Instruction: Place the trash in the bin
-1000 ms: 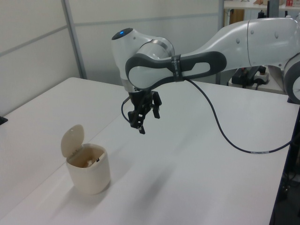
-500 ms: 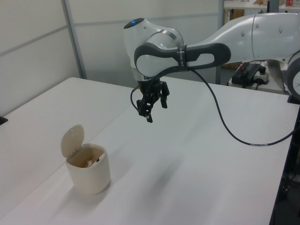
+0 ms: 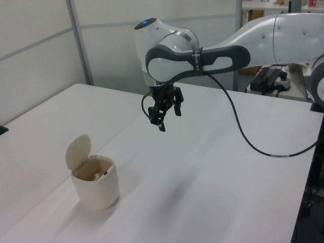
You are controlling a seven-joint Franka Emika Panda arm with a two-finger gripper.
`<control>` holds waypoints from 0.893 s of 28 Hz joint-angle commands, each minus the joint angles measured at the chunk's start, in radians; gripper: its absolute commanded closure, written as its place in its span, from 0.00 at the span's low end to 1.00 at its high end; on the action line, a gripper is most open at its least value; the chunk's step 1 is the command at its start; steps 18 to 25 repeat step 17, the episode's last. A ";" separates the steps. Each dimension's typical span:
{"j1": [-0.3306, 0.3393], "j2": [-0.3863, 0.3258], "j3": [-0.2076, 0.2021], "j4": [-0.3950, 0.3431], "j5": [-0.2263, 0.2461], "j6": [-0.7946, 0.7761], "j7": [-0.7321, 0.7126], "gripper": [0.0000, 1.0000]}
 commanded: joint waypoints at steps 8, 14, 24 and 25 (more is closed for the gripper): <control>-0.026 -0.021 -0.007 -0.013 0.008 -0.026 -0.022 0.00; -0.026 -0.021 -0.007 -0.013 0.008 -0.026 -0.021 0.00; -0.026 -0.021 -0.007 -0.013 0.008 -0.026 -0.021 0.00; -0.026 -0.021 -0.007 -0.013 0.008 -0.026 -0.021 0.00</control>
